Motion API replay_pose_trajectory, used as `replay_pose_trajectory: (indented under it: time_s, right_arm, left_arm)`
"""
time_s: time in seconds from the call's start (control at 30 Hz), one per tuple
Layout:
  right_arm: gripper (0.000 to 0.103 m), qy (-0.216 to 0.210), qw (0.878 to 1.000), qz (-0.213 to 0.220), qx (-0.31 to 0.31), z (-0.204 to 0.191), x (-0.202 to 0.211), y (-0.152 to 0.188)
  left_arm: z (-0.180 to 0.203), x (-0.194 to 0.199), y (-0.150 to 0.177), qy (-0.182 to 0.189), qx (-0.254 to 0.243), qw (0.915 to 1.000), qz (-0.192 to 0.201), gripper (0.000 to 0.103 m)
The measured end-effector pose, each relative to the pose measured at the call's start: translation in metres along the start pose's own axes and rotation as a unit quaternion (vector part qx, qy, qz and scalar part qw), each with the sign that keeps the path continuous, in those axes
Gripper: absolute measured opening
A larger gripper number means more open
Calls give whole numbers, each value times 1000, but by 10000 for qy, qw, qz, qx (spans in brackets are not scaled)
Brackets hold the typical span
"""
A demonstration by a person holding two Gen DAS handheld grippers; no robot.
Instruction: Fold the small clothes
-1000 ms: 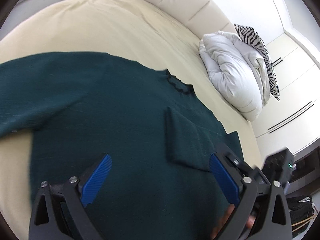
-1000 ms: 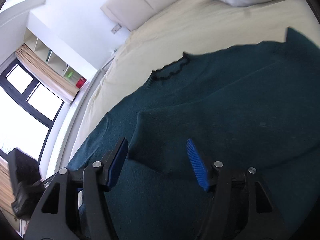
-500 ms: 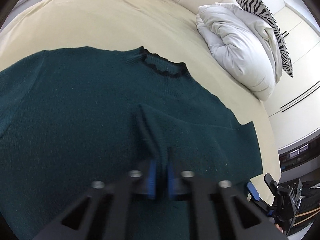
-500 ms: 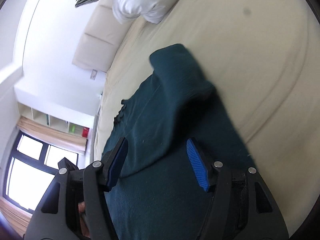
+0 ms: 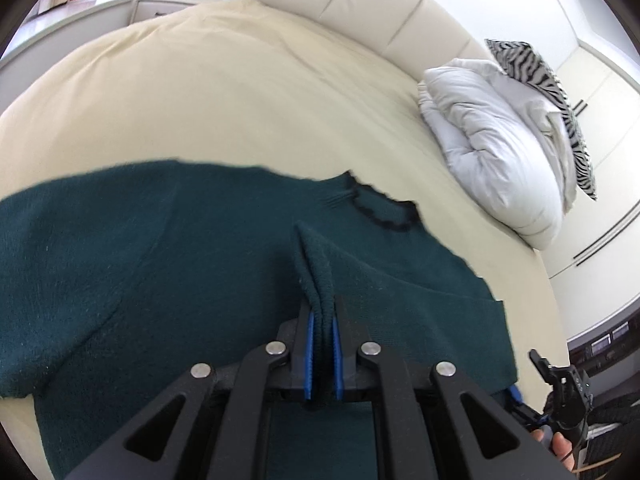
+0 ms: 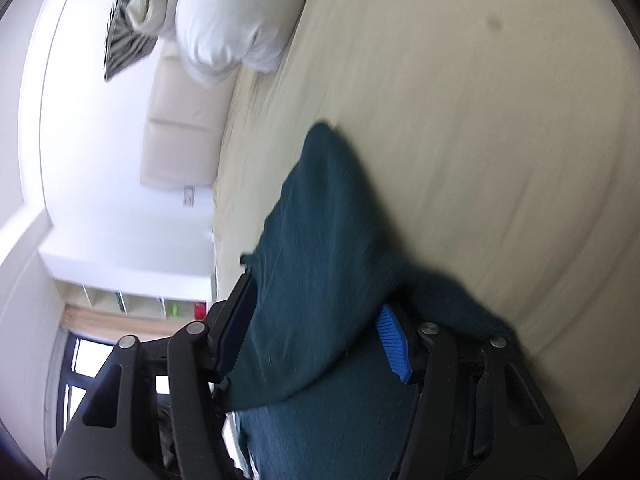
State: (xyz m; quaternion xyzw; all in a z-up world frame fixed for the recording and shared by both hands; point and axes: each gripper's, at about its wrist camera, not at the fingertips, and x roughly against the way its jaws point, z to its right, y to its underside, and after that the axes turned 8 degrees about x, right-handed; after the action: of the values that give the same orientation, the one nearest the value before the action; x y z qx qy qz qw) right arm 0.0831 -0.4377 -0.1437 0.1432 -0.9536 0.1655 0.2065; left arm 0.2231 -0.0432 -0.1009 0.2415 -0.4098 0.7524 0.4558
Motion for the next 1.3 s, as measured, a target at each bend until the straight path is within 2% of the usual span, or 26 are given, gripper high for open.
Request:
replay_pose_trajectory:
  time_s: [0.13, 0.33, 0.4, 0.53, 0.6, 0.67, 0.73, 0.8, 0.83, 0.87, 0.9, 0.97, 1.0, 1.2, 1.3]
  right_arm:
    - [43, -2, 9998, -2, 183, 4, 6, -1]
    - [43, 230, 9990, -124, 352, 3, 20, 3]
    - [47, 439, 9973, -119, 584, -6, 32, 0]
    - [47, 937, 9874, 259, 1251, -31, 49, -26]
    - [47, 1096, 9815, 296, 1541, -41, 40, -42]
    - [47, 1477, 9676, 108, 2043, -51, 14, -59]
    - [46, 1609, 9611, -264, 2228, -52, -14, -70]
    - [45, 1792, 9551, -454, 2316, -51, -35, -74]
    - [41, 1845, 9514, -538, 2408, -51, -44, -73]
    - [30, 1874, 9457, -628, 2581, -53, -53, -71]
    - [26, 1958, 9385, -683, 2761, -55, -59, -67]
    - [9, 2337, 9161, -644, 3193, -62, -66, -61]
    - [8, 2401, 9123, -631, 3256, -63, -67, -60]
    - [6, 2469, 9162, -255, 3146, -64, -49, -64]
    - [6, 2503, 9158, -317, 3126, -50, -54, -60]
  left_arm:
    - [-11, -6, 10, 35, 131, 9999, -56, 9]
    - [-10, -3, 10, 124, 71, 9998, -117, 9]
    - [-12, -6, 11, 139, 71, 9998, -152, 9]
    - [-15, -9, 11, 200, 132, 9995, -192, 9]
    - [-18, -11, 11, 236, 153, 9994, -212, 9]
    - [-21, -13, 11, 281, 157, 9993, -211, 10]
    - [-24, -14, 11, 349, 174, 9990, -220, 11]
    - [-26, -14, 11, 397, 148, 9989, -220, 11]
    - [-26, -14, 12, 409, 129, 9989, -213, 11]
    - [-27, -13, 12, 420, 114, 9988, -203, 11]
    - [-27, -13, 12, 428, 106, 9988, -199, 11]
    - [-26, -11, 13, 442, 101, 9988, -179, 10]
    - [-26, -9, 13, 452, 119, 9988, -164, 9]
    - [-24, -7, 18, 389, 177, 9991, -73, 9]
    - [-26, -8, 18, 416, 161, 9990, -64, 9]
